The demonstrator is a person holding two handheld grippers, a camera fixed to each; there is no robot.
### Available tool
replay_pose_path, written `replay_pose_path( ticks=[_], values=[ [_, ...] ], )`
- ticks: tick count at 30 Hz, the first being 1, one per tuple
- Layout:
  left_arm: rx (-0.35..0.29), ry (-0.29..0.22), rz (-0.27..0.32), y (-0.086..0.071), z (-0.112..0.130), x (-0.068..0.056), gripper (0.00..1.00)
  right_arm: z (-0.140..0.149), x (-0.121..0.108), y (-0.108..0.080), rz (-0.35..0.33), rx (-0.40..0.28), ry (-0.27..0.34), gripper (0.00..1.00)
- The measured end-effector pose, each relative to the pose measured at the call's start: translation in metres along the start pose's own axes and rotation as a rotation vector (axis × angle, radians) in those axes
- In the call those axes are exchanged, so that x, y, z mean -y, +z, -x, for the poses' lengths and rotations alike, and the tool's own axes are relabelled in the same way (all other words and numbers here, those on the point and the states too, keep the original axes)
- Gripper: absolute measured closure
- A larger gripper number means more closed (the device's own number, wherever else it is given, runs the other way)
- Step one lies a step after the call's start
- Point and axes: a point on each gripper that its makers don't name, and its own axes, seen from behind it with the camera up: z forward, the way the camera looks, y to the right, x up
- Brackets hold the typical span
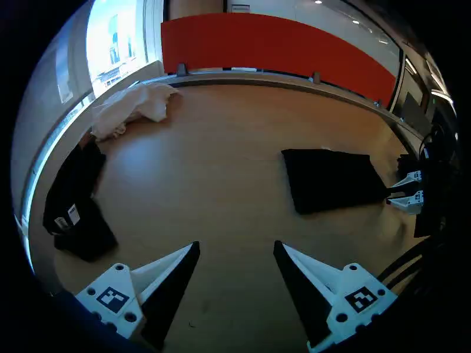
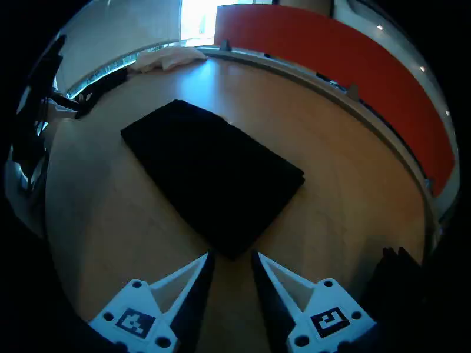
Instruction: Fold towel
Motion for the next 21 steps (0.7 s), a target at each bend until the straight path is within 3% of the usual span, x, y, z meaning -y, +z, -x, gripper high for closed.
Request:
replay_pose_path(
  ticks=[4,11,21],
  values=[
    [0.002,0.001,-0.001,-0.0003,0.0013,0.0006,0.07,-0.0009,0.0006,0.0007,0.001,-0.003,0.001,0.74],
    [0.008,-0.005,0.000,-0.0003,0.0040,0.0023,0.07,-0.0035,0.0012,-0.0004,0.008,-0.015,-0.004,0.90],
    [0.011,-0.010,-0.001,-0.0010,0.0066,0.0038,0.07,-0.0046,0.0063,-0.0001,-0.012,-0.009,-0.006,0.94]
  ],
)
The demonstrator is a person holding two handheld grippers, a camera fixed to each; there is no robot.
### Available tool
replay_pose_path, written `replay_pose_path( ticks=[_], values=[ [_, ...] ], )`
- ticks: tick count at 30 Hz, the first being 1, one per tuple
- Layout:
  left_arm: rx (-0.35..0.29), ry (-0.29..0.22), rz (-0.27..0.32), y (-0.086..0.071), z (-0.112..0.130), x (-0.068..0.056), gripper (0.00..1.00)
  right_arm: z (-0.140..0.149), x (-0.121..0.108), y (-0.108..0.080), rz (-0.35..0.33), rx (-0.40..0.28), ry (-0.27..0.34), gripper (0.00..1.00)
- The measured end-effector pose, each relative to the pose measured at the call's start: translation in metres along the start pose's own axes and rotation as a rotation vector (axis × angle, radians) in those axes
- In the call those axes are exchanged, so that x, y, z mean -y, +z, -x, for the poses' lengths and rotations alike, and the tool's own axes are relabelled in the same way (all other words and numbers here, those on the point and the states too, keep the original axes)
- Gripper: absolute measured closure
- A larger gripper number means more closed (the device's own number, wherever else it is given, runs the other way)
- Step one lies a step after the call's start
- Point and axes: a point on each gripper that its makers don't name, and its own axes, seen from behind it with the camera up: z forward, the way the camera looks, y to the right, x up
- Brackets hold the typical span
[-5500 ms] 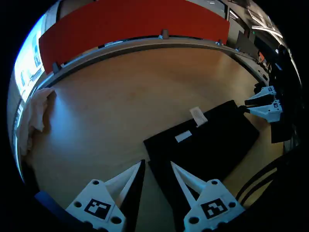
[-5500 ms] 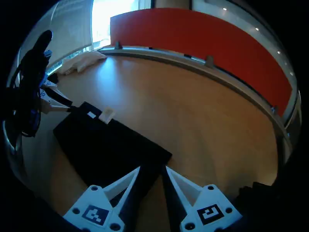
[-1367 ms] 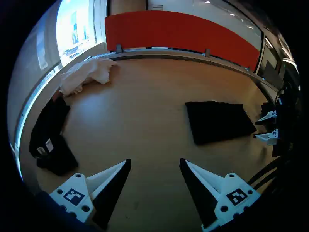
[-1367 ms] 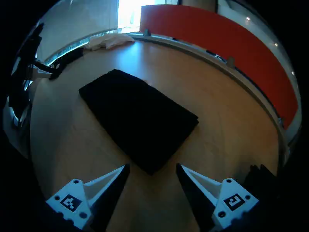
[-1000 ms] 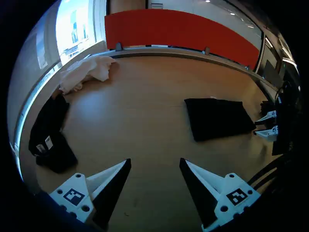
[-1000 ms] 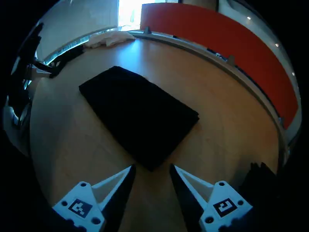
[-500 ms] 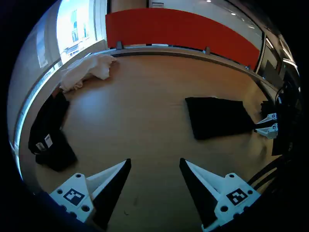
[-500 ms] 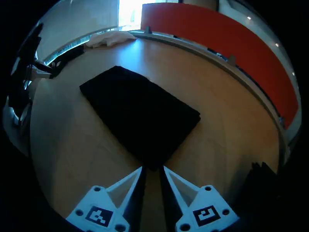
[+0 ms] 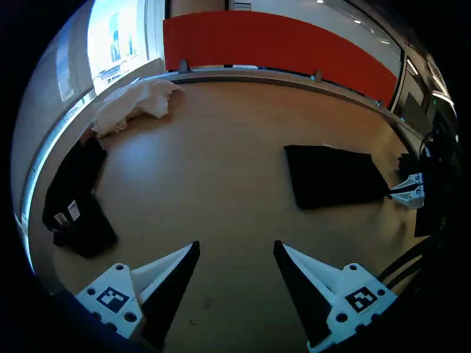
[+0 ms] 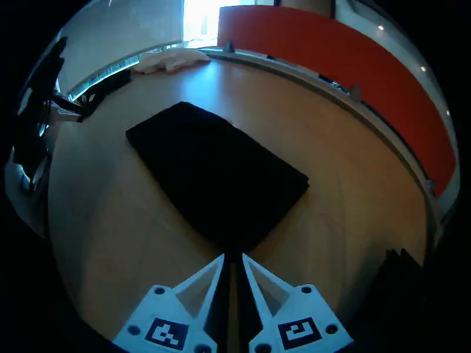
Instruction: Fold towel
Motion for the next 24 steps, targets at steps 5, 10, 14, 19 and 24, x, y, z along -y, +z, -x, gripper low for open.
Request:
replay_pose_path(
  ticks=[5,10,14,19,24],
  values=[
    [-0.001,-0.003,0.000,0.000,0.000,0.001,0.07,-0.003,-0.003,-0.002,0.009,-0.001,-0.011,0.94],
    [-0.004,-0.006,0.002,-0.001,0.000,0.002,0.07,-0.016,-0.007,-0.007,0.023,-0.016,-0.032,0.94],
    [-0.007,-0.009,0.006,-0.002,0.000,0.001,0.07,-0.034,-0.010,-0.011,0.032,-0.037,-0.062,0.94],
    [-0.012,-0.011,0.008,-0.003,-0.001,0.000,0.07,-0.063,-0.010,-0.016,0.038,-0.073,-0.105,0.94],
    [-0.016,-0.019,0.011,-0.004,-0.001,0.000,0.07,-0.096,-0.008,-0.018,0.040,-0.114,-0.150,0.94]
  ],
)
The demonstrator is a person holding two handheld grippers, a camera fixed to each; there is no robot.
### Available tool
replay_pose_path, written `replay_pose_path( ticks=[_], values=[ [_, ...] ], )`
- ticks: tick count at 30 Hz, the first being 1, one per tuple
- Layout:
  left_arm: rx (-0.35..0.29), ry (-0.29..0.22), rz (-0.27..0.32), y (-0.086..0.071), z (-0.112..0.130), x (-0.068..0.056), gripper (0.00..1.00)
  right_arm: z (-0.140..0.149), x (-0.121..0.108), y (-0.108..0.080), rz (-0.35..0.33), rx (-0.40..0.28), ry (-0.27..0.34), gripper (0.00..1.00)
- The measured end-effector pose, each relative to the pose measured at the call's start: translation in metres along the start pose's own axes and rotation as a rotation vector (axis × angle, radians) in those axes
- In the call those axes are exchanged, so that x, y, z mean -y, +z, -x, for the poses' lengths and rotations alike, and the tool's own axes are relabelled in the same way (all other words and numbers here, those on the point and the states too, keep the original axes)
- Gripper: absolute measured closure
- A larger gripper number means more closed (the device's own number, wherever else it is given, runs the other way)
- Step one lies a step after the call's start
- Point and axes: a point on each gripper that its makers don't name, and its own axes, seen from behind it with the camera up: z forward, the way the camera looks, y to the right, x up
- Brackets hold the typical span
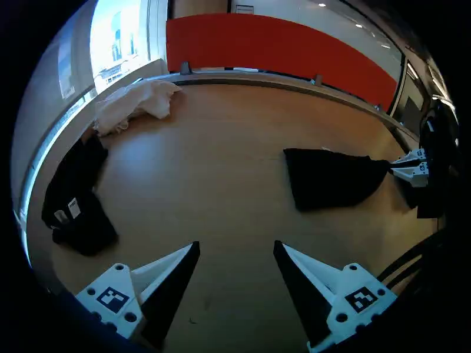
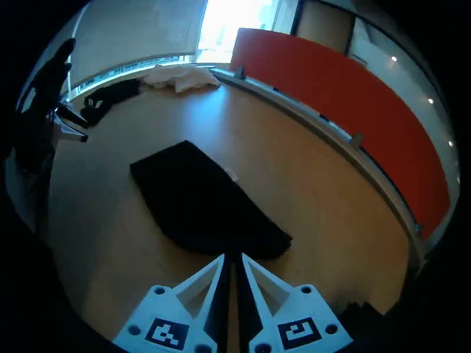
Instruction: Fold towel
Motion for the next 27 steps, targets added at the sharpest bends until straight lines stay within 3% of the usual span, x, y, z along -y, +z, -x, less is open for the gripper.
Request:
replay_pose_path(
  ticks=[15,27],
  values=[
    [-0.003,-0.024,0.002,-0.002,0.004,-0.001,0.07,-0.070,0.006,0.015,-0.023,-0.076,-0.099,0.94],
    [-0.006,-0.036,0.005,-0.002,0.005,0.001,0.07,-0.084,0.013,0.022,-0.039,-0.091,-0.116,0.94]
  ],
)
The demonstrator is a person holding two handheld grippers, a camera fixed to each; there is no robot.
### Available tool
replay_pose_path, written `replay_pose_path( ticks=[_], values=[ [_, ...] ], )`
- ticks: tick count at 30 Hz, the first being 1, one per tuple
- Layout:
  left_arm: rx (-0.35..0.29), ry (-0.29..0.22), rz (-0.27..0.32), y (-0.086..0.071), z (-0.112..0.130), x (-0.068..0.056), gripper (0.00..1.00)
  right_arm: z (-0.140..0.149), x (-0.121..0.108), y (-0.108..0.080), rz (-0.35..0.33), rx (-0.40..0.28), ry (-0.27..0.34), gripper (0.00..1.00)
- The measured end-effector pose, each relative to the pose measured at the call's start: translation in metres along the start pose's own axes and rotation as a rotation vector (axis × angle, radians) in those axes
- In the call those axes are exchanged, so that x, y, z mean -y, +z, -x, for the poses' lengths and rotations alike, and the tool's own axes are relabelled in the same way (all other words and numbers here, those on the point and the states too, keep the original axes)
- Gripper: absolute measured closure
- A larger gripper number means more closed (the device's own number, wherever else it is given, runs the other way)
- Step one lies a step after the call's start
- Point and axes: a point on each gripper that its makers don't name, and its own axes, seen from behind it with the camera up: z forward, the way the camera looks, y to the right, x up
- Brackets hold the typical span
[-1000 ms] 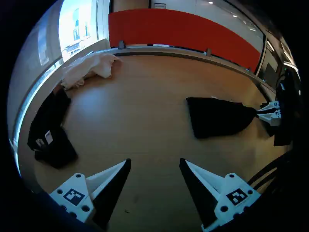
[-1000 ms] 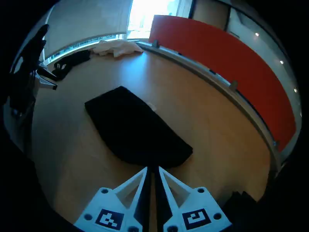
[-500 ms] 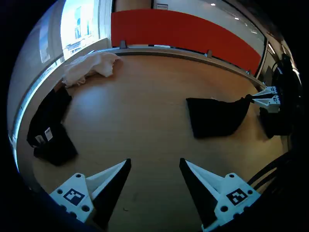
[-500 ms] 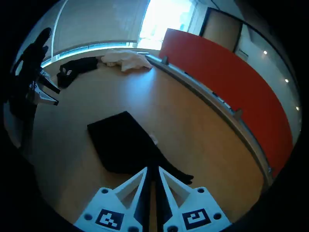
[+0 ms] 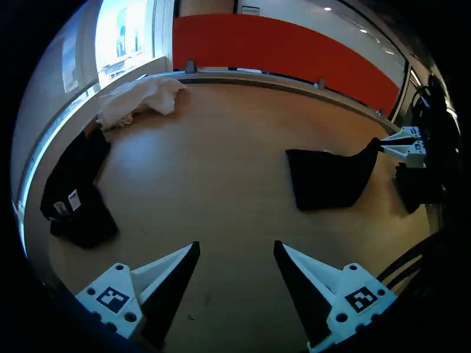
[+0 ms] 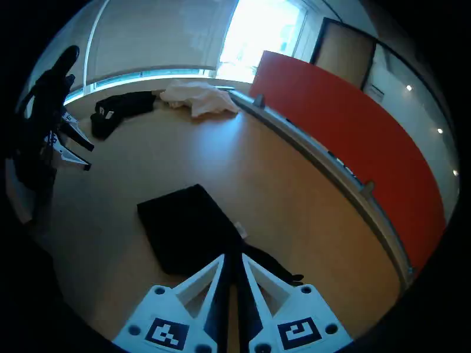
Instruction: Fold towel
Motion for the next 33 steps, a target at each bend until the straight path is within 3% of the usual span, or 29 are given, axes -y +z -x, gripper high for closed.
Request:
replay_pose_path(
  ticks=[8,21,29,33],
  values=[
    [-0.014,-0.014,-0.001,-0.003,-0.003,0.002,0.07,-0.022,0.014,0.011,-0.041,-0.016,-0.034,0.94],
    [-0.031,-0.063,-0.005,-0.011,0.003,0.004,0.07,-0.053,0.070,0.056,-0.154,-0.013,-0.099,0.94],
    [-0.028,-0.085,-0.005,-0.018,0.013,0.008,0.07,-0.040,0.119,0.094,-0.250,0.043,-0.102,0.94],
    [-0.028,-0.093,-0.008,-0.019,0.015,0.011,0.07,-0.027,0.129,0.103,-0.264,0.076,-0.097,0.94]
  ],
)
